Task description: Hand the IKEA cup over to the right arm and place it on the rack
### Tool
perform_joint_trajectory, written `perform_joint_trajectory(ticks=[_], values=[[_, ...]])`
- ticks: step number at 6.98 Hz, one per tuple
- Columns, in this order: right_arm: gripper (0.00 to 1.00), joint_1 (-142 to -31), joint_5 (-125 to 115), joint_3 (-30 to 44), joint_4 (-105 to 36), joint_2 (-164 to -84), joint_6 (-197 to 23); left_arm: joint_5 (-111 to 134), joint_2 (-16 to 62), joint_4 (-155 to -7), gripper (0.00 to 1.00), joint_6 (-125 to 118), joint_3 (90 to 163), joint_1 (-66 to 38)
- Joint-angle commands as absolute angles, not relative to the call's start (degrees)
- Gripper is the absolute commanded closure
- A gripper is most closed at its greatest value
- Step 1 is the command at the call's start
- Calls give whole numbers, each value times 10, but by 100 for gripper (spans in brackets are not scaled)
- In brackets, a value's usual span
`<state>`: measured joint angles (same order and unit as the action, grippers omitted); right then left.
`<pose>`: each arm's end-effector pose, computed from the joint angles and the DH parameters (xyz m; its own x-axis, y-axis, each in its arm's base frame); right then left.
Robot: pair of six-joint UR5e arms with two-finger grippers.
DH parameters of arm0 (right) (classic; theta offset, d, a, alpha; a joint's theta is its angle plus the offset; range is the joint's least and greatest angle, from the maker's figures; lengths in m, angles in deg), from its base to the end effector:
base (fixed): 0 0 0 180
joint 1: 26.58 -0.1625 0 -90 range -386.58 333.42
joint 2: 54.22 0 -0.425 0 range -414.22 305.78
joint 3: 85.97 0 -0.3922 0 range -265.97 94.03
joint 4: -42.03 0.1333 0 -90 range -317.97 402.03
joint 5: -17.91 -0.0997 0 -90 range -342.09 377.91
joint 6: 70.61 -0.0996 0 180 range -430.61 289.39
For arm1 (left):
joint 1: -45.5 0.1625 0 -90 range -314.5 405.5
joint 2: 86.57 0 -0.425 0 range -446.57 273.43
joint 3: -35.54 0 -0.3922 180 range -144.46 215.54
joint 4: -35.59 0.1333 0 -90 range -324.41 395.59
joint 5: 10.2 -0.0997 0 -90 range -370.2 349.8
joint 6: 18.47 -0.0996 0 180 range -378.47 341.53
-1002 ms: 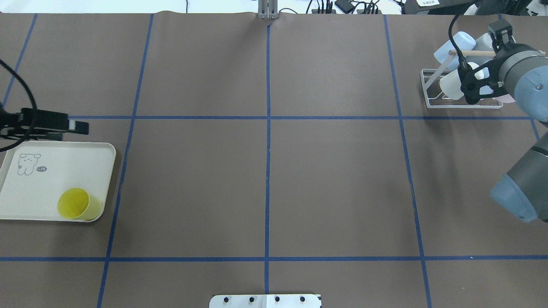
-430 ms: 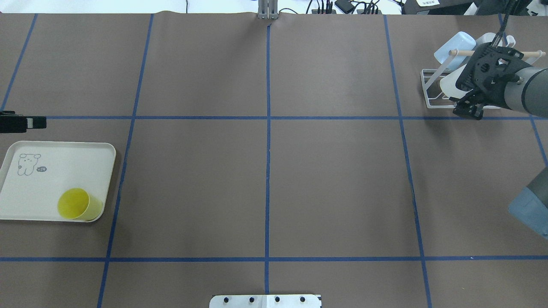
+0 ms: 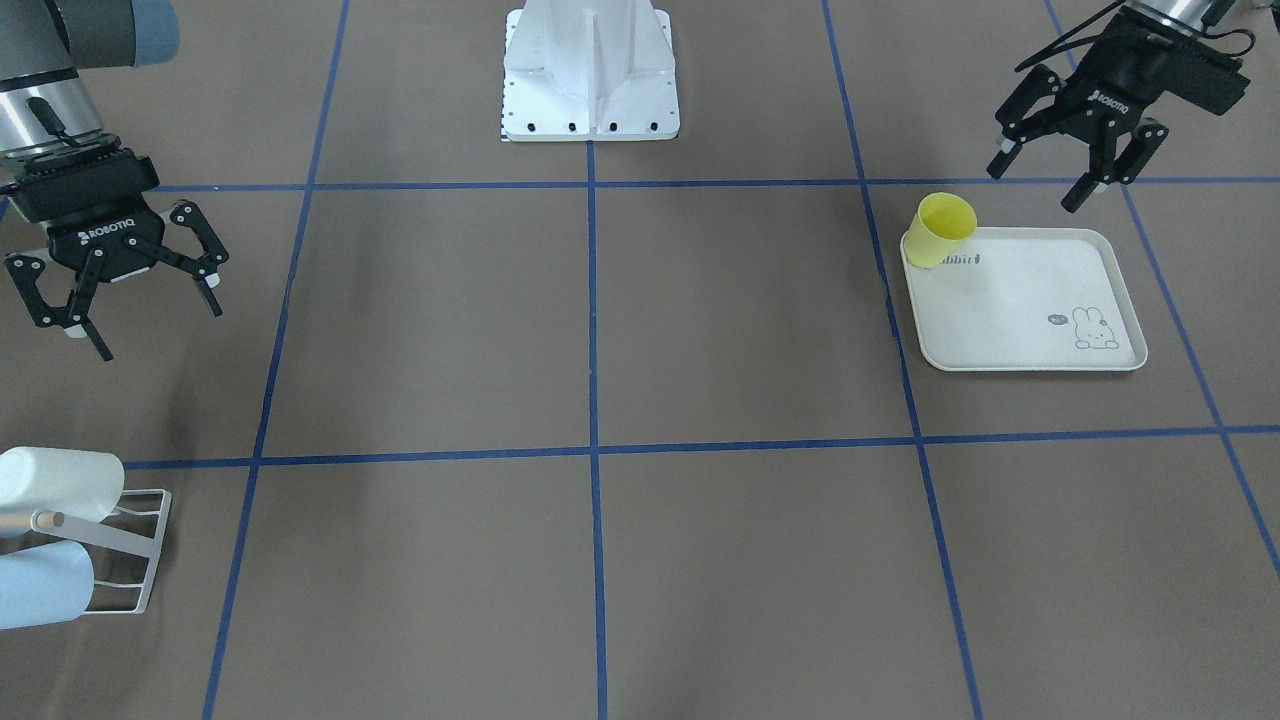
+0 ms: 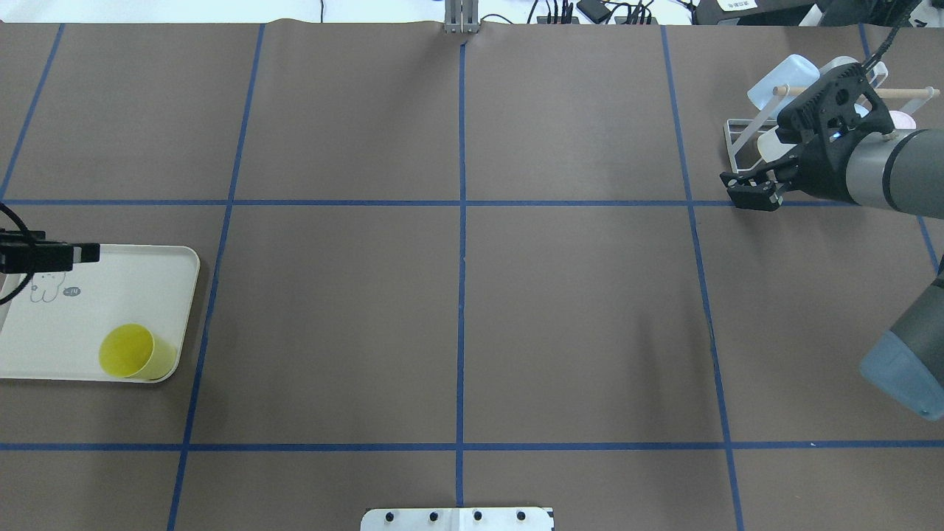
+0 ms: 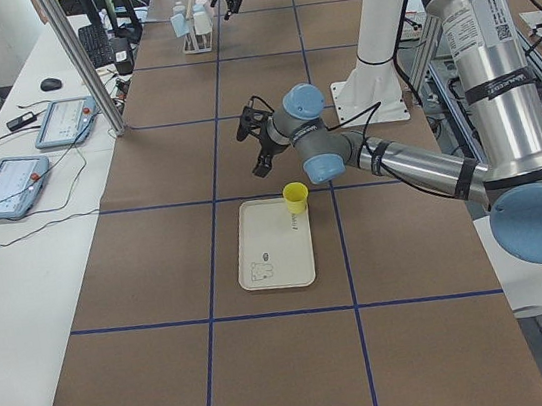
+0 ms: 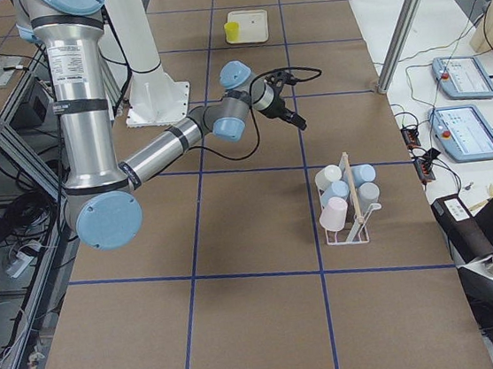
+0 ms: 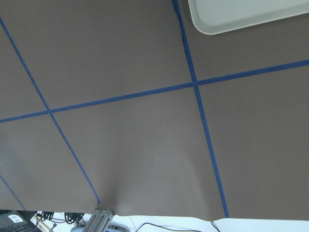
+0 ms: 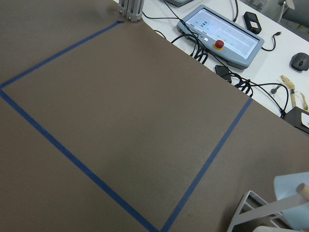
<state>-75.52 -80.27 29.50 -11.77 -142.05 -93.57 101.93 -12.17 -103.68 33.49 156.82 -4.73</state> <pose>-0.2360 -0.4522 0.3592 0.7229 -0.5576 0.4079 0.0082 0.5973 0.8020 0.1753 -0.3603 0.4146 0.5175 0.2705 -0.8118 0.2219 0.8738 0.4326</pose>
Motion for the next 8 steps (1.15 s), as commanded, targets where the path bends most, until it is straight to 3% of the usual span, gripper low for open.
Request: perform_joint_trajectory(ticks=[1, 5, 6, 8], values=[[0, -753, -819, 293, -120, -1411, -972, 972, -140, -1039, 0, 339, 1540, 21], [0, -748, -819, 291, -120, -1411, -972, 891, -174, -1038, 0, 395, 1512, 130], [0, -748, -819, 291, -120, -1411, -972, 891, -174, -1038, 11, 398, 1511, 138], [0, -748, -819, 291, -119, -1411, -972, 891, -173, -1038, 63, 397, 1506, 144]])
